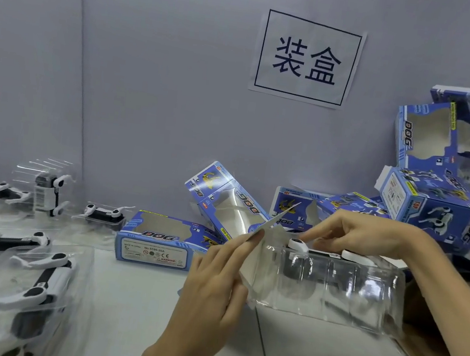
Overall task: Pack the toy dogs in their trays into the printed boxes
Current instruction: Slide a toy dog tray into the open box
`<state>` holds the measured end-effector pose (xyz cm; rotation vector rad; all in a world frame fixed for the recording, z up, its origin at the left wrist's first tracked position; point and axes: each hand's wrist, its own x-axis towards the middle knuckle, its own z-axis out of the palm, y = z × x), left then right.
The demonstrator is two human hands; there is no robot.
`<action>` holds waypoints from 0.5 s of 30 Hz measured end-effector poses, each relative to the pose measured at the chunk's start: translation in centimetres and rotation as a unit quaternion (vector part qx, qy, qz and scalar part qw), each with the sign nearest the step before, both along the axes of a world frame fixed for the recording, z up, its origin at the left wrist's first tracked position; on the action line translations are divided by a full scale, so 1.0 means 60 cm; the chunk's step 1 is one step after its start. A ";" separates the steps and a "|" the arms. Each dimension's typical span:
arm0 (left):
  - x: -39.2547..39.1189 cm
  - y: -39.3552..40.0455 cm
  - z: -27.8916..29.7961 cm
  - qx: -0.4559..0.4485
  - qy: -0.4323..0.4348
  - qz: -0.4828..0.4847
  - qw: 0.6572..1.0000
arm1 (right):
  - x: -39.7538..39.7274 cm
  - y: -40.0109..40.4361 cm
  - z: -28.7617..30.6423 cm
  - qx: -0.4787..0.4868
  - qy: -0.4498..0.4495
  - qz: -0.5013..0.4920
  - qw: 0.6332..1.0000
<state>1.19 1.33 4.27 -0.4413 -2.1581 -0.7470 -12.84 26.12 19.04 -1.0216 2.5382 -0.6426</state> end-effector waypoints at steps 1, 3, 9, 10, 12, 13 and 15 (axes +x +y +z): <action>0.000 -0.001 -0.001 0.002 0.000 -0.001 1.000 | -0.003 -0.001 0.001 0.006 -0.001 -0.003 1.000; -0.002 -0.004 -0.002 0.007 0.002 0.000 1.000 | -0.006 -0.002 0.006 0.016 -0.003 -0.015 1.000; -0.005 0.000 -0.003 -0.017 0.010 -0.001 1.000 | -0.010 -0.015 0.029 0.061 0.029 -0.034 0.997; -0.006 0.000 -0.004 -0.015 0.011 0.001 1.000 | -0.011 -0.019 0.034 0.069 0.038 -0.037 0.996; -0.006 0.000 -0.005 -0.008 0.015 0.006 1.000 | -0.008 -0.029 0.044 0.089 0.055 -0.044 0.994; -0.006 0.000 -0.006 -0.007 0.018 0.008 1.000 | -0.007 -0.034 0.049 0.101 0.064 -0.045 0.992; -0.005 0.001 -0.007 -0.001 0.019 0.016 1.000 | -0.005 -0.043 0.057 0.119 0.069 -0.049 0.989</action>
